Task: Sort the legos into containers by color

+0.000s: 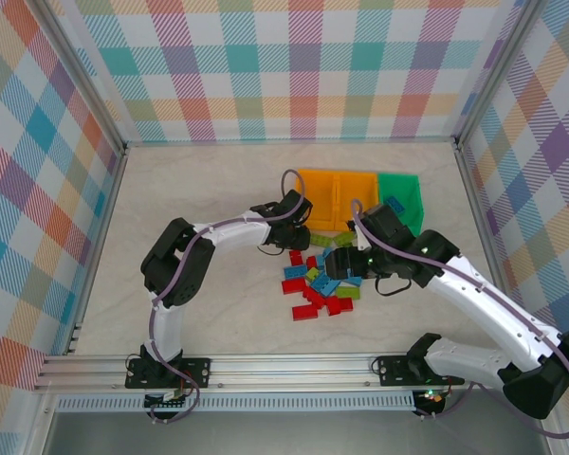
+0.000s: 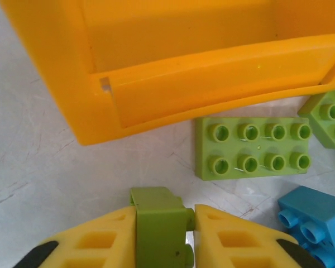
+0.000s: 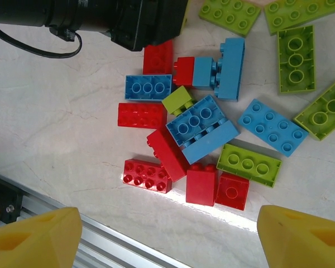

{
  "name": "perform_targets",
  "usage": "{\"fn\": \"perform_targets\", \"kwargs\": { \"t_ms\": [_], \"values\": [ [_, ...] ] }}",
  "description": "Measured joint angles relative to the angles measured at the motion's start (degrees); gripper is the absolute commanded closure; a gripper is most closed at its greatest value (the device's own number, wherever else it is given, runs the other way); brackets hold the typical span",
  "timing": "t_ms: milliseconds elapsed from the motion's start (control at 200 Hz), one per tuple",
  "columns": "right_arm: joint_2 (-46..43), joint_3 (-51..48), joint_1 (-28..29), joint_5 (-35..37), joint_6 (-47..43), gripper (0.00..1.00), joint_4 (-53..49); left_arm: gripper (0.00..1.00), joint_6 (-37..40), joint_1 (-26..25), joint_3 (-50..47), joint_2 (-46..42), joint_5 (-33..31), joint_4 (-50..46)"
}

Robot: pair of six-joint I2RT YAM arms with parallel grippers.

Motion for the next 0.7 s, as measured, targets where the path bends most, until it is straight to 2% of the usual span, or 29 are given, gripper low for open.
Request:
{"fn": "perform_targets", "kwargs": {
  "t_ms": [180, 345, 495, 700],
  "values": [
    [0.8, -0.5, 0.0, 0.0, 0.2, 0.17, 1.0, 0.83, 0.8, 0.0, 0.0, 0.0, -0.4, 0.7],
    [1.5, -0.5, 0.0, 0.5, 0.0, 0.16, 1.4, 0.85, 0.9, 0.0, -1.2, -0.7, -0.5, 1.4],
    [1.5, -0.3, 0.0, 1.2, -0.3, 0.16, 1.4, 0.86, 0.9, 0.0, -3.8, -4.6, 0.6, 0.5],
    [1.3, -0.2, 0.0, 2.6, -0.3, 0.16, 2.7, 0.87, 0.9, 0.0, -2.5, -12.1, 2.4, 0.5]
  ]
}}
